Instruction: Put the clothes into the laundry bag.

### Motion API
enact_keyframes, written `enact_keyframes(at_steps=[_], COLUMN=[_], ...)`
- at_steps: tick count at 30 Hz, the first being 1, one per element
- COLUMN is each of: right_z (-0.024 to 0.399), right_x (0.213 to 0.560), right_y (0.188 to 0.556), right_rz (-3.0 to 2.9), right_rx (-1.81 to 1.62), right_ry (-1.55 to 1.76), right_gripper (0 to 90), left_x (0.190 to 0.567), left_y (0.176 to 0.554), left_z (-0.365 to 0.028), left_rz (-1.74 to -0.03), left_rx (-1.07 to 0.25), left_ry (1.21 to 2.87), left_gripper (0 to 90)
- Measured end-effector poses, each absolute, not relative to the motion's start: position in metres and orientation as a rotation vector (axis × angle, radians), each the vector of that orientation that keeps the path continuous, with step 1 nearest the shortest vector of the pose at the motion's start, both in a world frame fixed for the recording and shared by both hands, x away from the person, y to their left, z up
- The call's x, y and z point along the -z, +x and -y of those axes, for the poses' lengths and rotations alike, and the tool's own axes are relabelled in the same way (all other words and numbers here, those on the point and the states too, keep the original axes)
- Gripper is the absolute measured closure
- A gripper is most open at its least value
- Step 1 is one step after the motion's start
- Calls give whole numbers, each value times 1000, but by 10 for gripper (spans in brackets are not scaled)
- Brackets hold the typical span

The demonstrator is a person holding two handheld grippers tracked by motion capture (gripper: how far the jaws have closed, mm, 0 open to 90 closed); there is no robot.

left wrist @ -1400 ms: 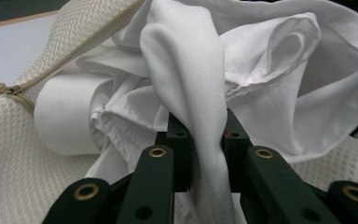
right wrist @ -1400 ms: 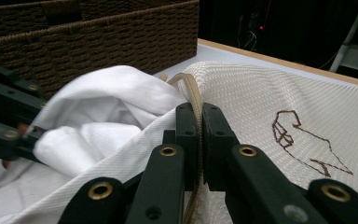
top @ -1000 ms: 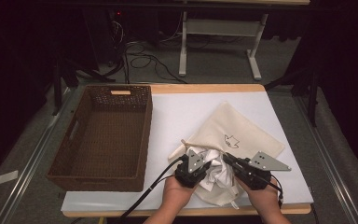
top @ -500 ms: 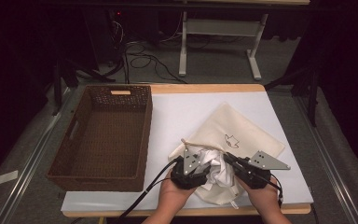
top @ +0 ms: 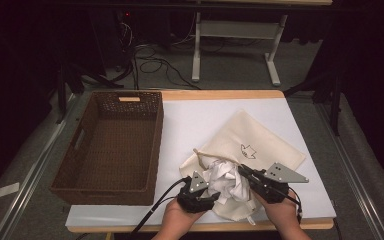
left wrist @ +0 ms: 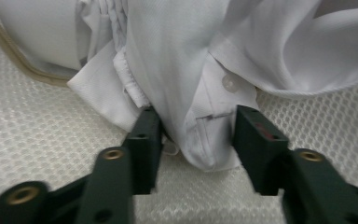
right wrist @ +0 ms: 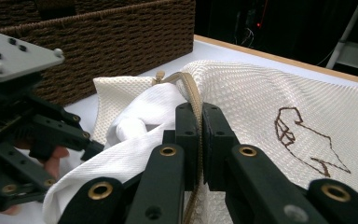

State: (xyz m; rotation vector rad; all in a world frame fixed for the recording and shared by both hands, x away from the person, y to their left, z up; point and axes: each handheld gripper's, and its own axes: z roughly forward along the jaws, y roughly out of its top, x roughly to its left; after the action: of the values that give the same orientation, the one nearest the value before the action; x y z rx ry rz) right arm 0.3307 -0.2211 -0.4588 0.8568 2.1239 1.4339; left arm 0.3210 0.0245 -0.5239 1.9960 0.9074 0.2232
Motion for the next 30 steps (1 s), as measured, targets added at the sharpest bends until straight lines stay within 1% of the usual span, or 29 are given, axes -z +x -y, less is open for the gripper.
enact_keyframes(at_steps=[1,2,3,4,5,7,11,16,30], right_z=[221,221,221,221,221,221,223,222,226], right_x=[459,459,460,460,460,460,459,459,455], right_y=[331,331,331,330,330,331,331,332,332], right_rz=[-2125,-2126,-2130,-2132,-2132,-2128,-2122,-2120,-2095], right_rx=[-1435,-1433,-1434,-1434,-1434,-1434,-1435,-1444,-1468], right_ry=[854,859,857,859,859,854,855,856,876], right_gripper=[877,878,878,878,878,878,878,878,878], left_x=[525,525,524,524,523,522,514,508,508], left_y=[323,323,324,324,323,321,318,312,340], left_z=[-22,-22,-21,-21,-20,-17,-16,-4,17], left_rz=[-910,-903,-891,-891,-886,-887,-876,-815,-836], left_rx=[-206,-203,-197,-197,-207,-230,-259,-363,-391], left_ry=[2020,2020,2015,2015,2014,2006,1963,1955,1975], left_gripper=[597,657,753,793,793,821,824,827,825])
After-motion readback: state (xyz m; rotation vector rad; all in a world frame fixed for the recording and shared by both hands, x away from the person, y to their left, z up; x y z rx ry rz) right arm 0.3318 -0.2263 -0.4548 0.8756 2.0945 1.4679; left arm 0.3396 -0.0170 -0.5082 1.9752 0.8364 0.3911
